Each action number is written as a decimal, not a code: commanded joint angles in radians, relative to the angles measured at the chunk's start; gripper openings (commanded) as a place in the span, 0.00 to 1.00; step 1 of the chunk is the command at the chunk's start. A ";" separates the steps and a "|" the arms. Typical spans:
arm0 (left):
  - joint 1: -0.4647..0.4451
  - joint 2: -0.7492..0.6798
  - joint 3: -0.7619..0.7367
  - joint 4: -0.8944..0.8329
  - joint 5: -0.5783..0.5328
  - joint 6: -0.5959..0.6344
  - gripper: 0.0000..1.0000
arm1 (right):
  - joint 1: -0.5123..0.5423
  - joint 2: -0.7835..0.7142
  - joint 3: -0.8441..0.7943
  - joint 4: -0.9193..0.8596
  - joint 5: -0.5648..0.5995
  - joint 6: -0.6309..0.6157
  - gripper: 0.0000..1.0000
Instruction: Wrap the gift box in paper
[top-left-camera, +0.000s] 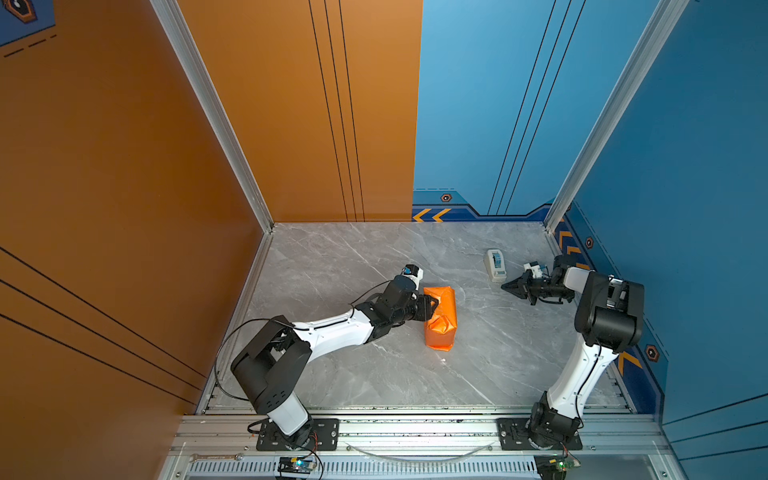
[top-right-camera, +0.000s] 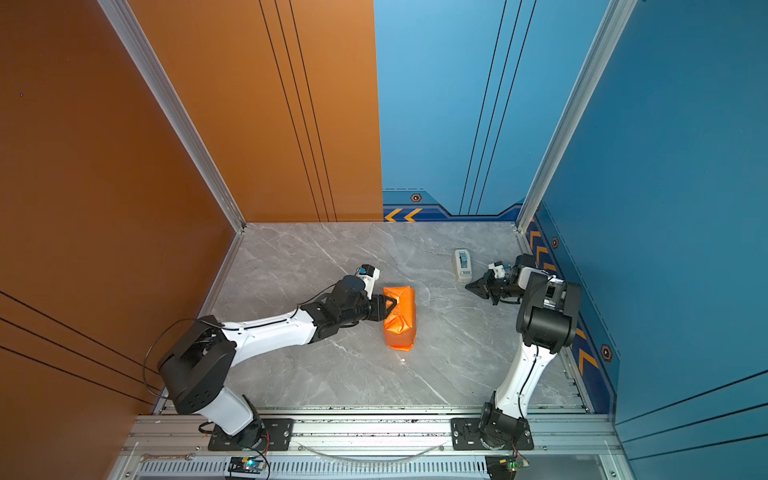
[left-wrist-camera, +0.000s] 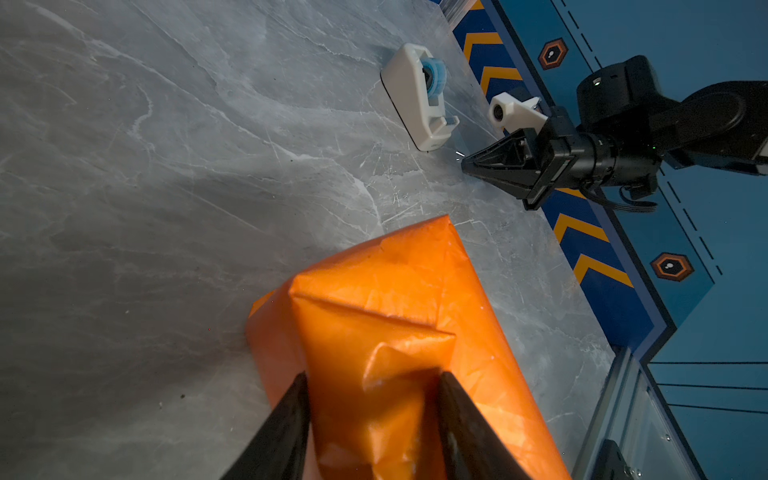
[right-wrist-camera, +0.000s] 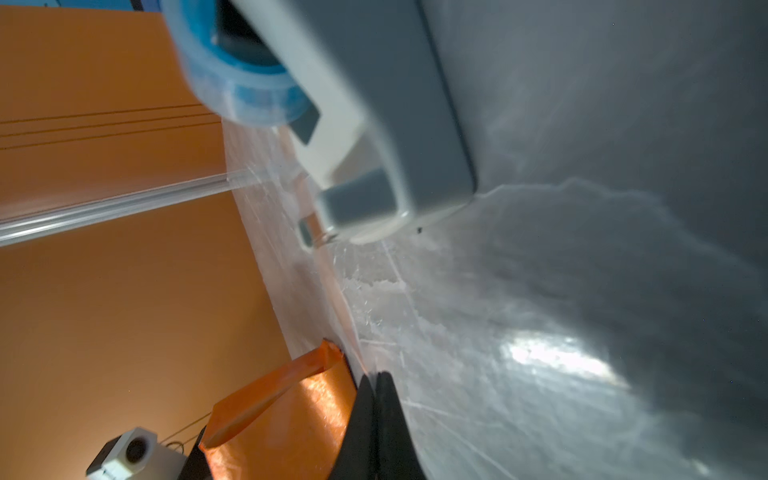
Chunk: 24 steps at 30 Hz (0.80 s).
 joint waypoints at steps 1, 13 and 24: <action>-0.004 0.047 -0.022 -0.166 -0.078 0.033 0.50 | 0.003 0.031 -0.026 0.048 0.060 0.032 0.00; -0.004 0.047 -0.019 -0.168 -0.081 0.038 0.50 | 0.009 0.012 -0.078 0.071 0.065 0.046 0.00; -0.006 0.047 -0.009 -0.175 -0.081 0.044 0.50 | 0.017 -0.164 -0.215 0.088 -0.087 0.032 0.00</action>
